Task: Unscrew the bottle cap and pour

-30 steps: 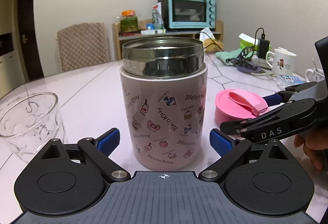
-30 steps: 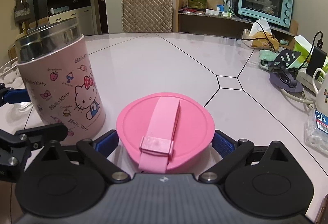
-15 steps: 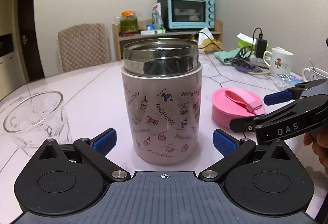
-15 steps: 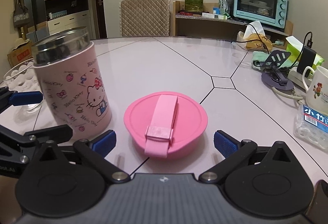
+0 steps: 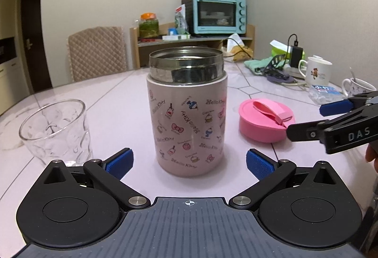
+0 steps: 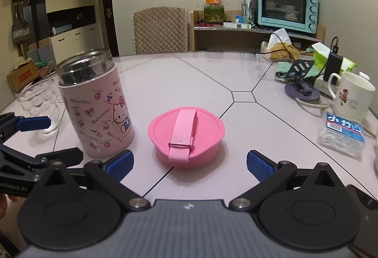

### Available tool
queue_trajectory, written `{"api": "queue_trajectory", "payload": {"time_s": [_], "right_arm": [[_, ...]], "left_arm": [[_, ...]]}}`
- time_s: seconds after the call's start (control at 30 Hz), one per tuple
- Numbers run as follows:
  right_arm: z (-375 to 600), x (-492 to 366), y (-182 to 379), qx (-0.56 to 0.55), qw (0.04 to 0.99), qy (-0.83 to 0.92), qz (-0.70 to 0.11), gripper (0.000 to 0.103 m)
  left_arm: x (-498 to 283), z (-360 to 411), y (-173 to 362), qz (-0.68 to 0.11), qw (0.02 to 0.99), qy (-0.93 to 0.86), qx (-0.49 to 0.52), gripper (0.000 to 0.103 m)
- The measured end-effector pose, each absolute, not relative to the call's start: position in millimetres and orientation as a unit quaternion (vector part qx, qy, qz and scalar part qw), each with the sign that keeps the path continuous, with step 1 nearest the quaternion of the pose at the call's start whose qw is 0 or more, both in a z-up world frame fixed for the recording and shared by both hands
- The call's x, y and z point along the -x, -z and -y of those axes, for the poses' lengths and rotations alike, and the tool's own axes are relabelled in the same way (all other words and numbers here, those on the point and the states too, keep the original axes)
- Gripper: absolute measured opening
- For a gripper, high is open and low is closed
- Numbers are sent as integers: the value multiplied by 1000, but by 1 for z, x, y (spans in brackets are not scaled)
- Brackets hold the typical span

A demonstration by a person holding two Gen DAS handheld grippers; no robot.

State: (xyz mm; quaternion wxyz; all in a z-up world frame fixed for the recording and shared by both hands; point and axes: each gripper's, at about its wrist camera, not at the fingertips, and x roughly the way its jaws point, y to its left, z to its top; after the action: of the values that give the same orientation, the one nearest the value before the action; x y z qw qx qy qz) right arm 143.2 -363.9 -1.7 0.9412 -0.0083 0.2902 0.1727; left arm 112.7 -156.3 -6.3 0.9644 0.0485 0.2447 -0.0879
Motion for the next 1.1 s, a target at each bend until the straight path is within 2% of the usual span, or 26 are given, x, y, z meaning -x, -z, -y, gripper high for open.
{"api": "queue_trajectory", "payload": {"time_s": [1.1], "right_arm": [[400, -89, -5, -22, 947, -169, -271, 103]], "left_arm": [[-61, 175, 15, -264, 964, 32, 2, 103]]}}
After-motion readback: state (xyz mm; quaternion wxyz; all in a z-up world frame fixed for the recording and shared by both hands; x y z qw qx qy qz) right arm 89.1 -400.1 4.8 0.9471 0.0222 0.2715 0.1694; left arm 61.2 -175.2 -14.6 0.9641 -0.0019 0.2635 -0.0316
